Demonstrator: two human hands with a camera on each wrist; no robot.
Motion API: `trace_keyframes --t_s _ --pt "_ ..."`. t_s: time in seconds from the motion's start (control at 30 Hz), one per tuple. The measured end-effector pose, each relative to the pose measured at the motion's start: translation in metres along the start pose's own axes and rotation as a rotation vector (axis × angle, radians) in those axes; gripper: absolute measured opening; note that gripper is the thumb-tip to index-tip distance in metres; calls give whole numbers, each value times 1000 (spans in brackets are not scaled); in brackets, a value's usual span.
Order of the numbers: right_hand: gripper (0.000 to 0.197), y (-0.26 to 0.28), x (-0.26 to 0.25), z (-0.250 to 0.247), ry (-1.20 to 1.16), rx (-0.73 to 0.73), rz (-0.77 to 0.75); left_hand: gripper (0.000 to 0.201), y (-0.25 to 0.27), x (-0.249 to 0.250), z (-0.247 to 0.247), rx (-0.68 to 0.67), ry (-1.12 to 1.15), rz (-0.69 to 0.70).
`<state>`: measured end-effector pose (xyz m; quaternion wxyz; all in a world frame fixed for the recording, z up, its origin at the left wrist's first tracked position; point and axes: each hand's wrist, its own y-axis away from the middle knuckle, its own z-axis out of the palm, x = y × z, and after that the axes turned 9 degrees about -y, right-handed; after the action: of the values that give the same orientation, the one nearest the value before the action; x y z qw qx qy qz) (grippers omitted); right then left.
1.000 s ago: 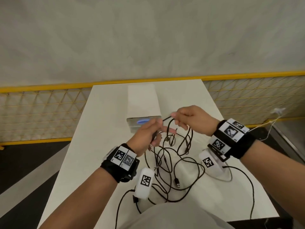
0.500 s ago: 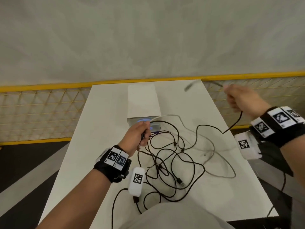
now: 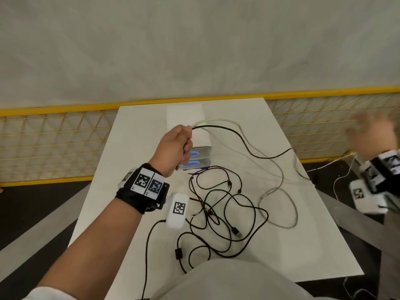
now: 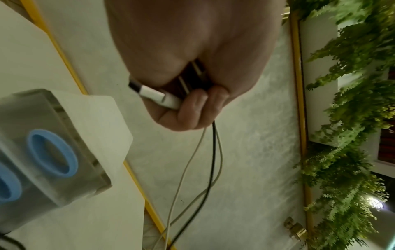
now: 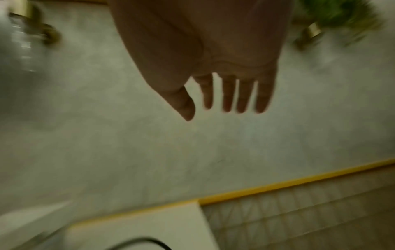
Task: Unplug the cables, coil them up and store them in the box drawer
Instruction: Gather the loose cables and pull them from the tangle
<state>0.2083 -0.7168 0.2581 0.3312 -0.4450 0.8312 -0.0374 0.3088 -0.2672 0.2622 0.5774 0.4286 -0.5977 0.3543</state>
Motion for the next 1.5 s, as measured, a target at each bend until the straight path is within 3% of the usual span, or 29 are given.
trace_keyframes --t_s 0.07,0.13,0.2,0.3,0.5,0.63,0.7,0.77,0.83,0.9,1.0,1.13,1.23,1.37,1.5 --pt "17 64 -63 15 -65 -342 -104 31 -4 2 0 15 -23 8" --pt "9 110 -79 43 -115 -666 -331 31 -7 1 0 33 -54 8" --pt "10 147 -85 72 -45 -965 -413 30 -7 -2 0 47 -61 -3" --pt "18 195 -91 115 47 -1180 -512 29 -5 -9 -2 55 -78 -19" --pt "37 231 -118 175 106 -1164 -544 29 2 -27 -7 39 -155 -57" --pt "25 232 -124 192 145 -1077 -534 29 7 -32 -11 31 -159 -86" --pt "21 222 -124 185 15 -1046 -454 28 9 -34 -16 31 -166 -113" --pt "10 207 -130 166 -287 -991 -301 27 8 -38 -20 21 -161 -149" --pt "13 190 -143 141 -554 -889 -200 26 6 -42 -24 1 -114 -188" --pt "16 176 -167 111 -680 -823 -240 26 5 -45 -24 -35 -30 -212" --pt "11 160 -205 79 -843 -901 -287 29 4 -45 -18 -107 78 -234" --pt "5 148 -235 75 -877 -1014 -380 40 8 -37 -8 -264 84 -219" --pt "12 145 -245 85 -843 -1077 -410 54 12 -32 -3 -326 36 -206" --pt "29 143 -247 106 -685 -876 -419 69 21 -26 7 -343 -119 -247" --pt "29 147 -223 113 -890 -792 -196 56 23 -29 5 -294 -213 -295"
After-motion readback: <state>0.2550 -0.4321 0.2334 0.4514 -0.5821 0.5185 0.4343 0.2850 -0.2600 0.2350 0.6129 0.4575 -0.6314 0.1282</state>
